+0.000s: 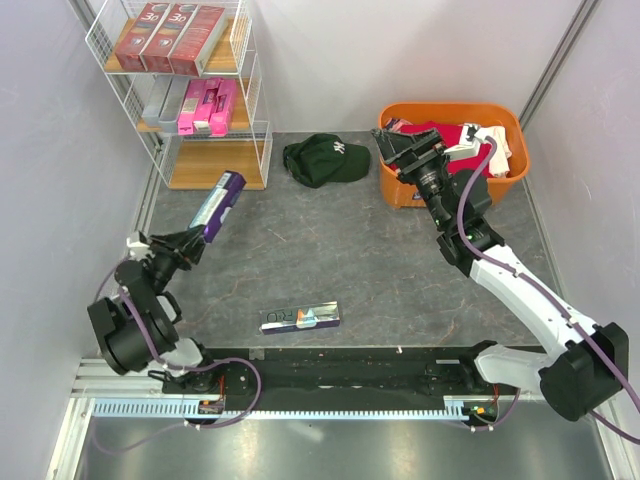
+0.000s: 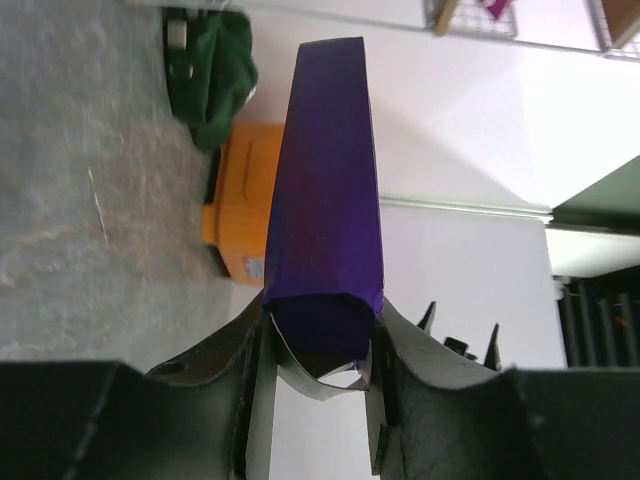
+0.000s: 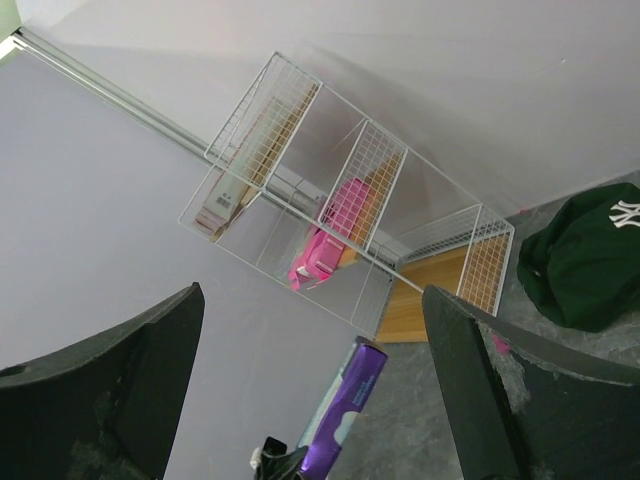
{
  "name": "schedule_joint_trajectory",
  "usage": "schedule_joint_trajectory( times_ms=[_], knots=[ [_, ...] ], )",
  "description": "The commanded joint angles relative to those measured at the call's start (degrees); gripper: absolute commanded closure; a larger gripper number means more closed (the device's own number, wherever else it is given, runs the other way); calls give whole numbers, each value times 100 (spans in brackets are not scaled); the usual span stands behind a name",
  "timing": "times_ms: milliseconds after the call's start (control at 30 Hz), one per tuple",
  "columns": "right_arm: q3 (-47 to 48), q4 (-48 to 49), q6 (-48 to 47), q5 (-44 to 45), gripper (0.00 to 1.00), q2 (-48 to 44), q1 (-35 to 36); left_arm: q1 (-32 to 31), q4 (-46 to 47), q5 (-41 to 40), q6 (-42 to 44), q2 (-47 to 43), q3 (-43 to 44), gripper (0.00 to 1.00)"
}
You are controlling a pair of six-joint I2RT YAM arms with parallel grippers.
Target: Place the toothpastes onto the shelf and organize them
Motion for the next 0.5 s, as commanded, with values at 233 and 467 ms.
schedule_joint_trajectory(
  times_ms=[233,467],
  knots=[
    [40,234,26,-213,2,127,-13,408,-4649,-1222,3606,-2477,1096,86],
    [31,261,52,-327,2,215,-65,416,-4679,-1241,3539,-1884,1448,86]
  ],
)
